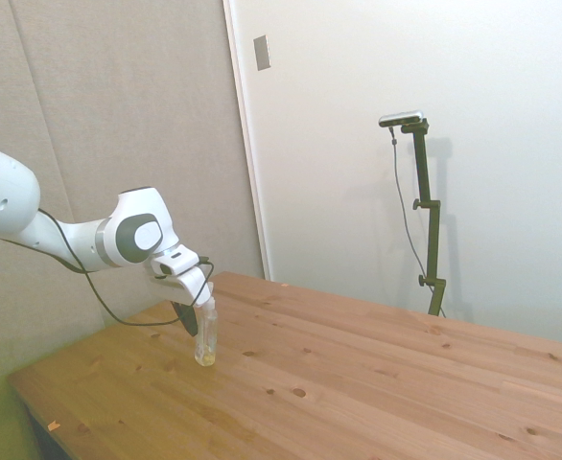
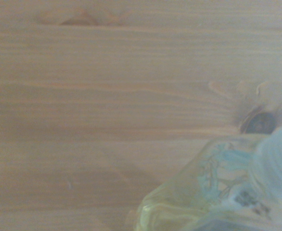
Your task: Knock down the sanitizer
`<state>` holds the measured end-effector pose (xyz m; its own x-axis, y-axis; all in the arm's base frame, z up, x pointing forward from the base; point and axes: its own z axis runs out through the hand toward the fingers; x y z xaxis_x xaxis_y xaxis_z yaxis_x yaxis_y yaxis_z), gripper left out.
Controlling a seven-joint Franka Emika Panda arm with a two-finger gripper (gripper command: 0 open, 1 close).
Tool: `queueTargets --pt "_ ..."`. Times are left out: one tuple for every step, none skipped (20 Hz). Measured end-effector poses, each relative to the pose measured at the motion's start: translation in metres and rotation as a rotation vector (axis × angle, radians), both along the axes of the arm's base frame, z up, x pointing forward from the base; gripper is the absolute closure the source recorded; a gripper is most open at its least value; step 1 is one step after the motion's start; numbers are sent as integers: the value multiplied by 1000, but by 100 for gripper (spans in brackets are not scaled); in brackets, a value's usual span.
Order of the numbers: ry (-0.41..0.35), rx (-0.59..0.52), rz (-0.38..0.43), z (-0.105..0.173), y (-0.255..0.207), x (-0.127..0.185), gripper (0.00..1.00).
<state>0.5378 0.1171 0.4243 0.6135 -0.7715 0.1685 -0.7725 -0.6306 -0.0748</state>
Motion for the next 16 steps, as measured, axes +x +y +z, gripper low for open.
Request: queueTargets --pt "-4 0 -11 2 -5 6 100" --pt "-10 -6 -22 3 -10 12 100" --pt "-16 -11 -34 3 -15 19 100" --pt "-18 -10 -47 3 -20 26 100" --pt "-20 -8 -59 2 -25 33 100" --pt "-22 -7 -70 1 -30 40 100" --pt "-24 -5 -82 0 -35 47 100" --pt "-29 -4 -92 1 -39 54 100" --pt "-33 -3 -100 1 -42 59 100" --pt "-35 -2 -105 1 -44 64 0" --pt "-32 -3 -107 1 -45 66 0" --pt "-30 -4 -106 1 -43 67 0" --pt "-25 -5 -103 1 -41 66 0" --pt "-20 -7 -99 0 -39 65 0" --pt "-16 -8 -95 0 -37 64 0" --pt "-13 -9 -92 0 -35 63 0"
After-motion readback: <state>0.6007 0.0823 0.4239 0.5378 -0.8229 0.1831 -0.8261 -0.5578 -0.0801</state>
